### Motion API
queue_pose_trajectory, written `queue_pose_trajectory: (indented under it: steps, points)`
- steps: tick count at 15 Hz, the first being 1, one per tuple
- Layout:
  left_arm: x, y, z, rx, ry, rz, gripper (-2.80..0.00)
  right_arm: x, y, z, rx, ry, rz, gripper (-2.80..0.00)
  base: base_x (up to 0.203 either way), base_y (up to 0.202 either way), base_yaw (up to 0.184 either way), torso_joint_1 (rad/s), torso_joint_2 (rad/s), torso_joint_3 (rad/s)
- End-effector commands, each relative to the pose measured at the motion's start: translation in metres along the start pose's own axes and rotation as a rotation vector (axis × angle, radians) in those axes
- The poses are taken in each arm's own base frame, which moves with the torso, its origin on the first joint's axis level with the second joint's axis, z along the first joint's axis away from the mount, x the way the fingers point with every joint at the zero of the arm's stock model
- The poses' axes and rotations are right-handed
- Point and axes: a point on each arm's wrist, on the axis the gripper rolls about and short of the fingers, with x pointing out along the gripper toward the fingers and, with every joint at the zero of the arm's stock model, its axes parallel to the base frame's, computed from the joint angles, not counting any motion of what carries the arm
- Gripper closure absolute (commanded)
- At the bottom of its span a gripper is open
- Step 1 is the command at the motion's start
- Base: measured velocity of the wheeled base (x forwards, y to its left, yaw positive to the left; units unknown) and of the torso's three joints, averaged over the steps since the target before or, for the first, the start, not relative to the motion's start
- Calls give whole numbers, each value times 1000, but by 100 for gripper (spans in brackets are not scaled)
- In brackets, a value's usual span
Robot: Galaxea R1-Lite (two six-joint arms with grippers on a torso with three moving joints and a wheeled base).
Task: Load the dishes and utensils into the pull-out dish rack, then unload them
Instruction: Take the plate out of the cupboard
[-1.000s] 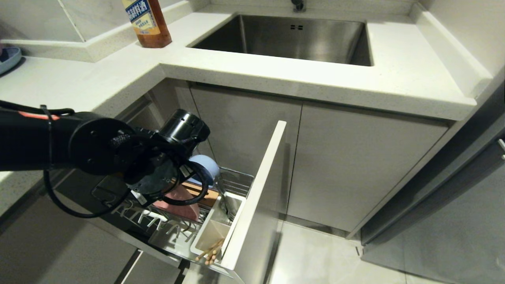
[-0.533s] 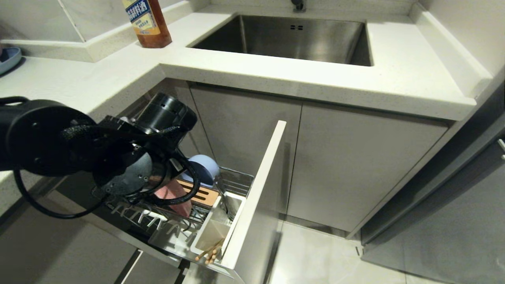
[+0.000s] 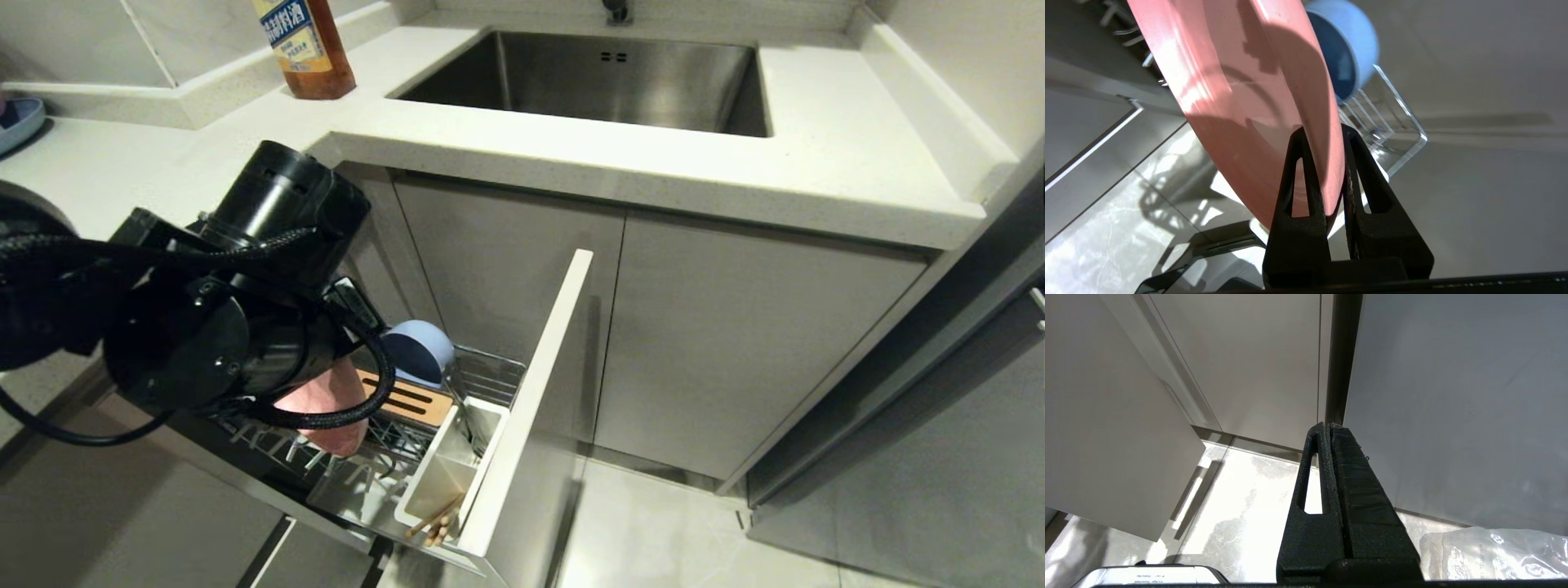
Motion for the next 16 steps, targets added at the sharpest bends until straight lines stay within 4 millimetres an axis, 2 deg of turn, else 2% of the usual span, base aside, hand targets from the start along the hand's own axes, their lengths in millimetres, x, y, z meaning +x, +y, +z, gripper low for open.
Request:
queue_pose_trajectory:
  steps: [1,5,8,10,16]
  points:
    - [-11,2,3,-8,-8,-32,0,0,0,0,0,1,0,0,0,0,0,0,0,0]
    - [-36,-2,-3,75,24,-143,0,0,0,0,0,1,0,0,0,0,0,0,0,0]
    - [-63,1,4,145,42,-240,0,0,0,-1,0,3,1,0,0,0,0,0,0,0]
    - [-85,7,18,204,34,-296,0,0,0,0,0,1,1,0,0,0,0,0,0,0]
    - [-132,24,62,387,-111,-445,0,0,0,0,-1,1,1,0,0,0,0,0,0,0]
